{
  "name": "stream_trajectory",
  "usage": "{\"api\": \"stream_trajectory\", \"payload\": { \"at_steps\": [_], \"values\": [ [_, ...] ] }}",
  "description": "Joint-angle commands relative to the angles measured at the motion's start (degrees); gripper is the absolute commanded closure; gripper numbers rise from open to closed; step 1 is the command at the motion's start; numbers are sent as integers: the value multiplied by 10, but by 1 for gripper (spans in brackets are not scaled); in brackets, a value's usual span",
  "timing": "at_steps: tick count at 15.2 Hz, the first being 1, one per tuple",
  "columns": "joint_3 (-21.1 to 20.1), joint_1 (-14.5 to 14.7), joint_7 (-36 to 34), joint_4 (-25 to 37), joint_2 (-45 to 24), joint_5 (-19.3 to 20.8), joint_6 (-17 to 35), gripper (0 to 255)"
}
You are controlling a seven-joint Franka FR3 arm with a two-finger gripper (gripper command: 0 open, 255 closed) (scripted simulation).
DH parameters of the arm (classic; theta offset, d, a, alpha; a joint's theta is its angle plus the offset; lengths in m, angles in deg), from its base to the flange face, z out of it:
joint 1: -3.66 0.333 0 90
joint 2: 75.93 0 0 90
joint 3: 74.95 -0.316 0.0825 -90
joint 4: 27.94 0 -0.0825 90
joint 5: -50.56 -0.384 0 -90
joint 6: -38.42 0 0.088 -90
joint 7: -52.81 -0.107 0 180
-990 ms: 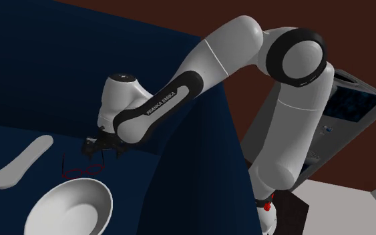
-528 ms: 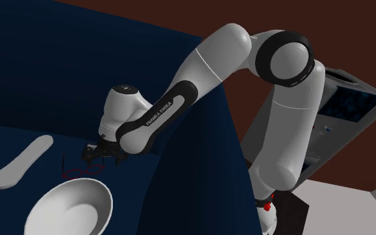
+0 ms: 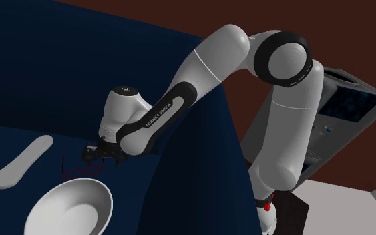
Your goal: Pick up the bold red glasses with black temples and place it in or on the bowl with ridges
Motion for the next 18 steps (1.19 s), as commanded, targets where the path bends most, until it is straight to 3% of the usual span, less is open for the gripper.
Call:
{"api": "stream_trajectory", "payload": {
  "at_steps": [1, 10, 18],
  "values": [
    [0, 0, 0, 0, 0, 0, 0, 255],
    [0, 0, 0, 0, 0, 0, 0, 255],
    [-27, -22, 19, 5, 53, -37, -54, 255]
  ]
}}
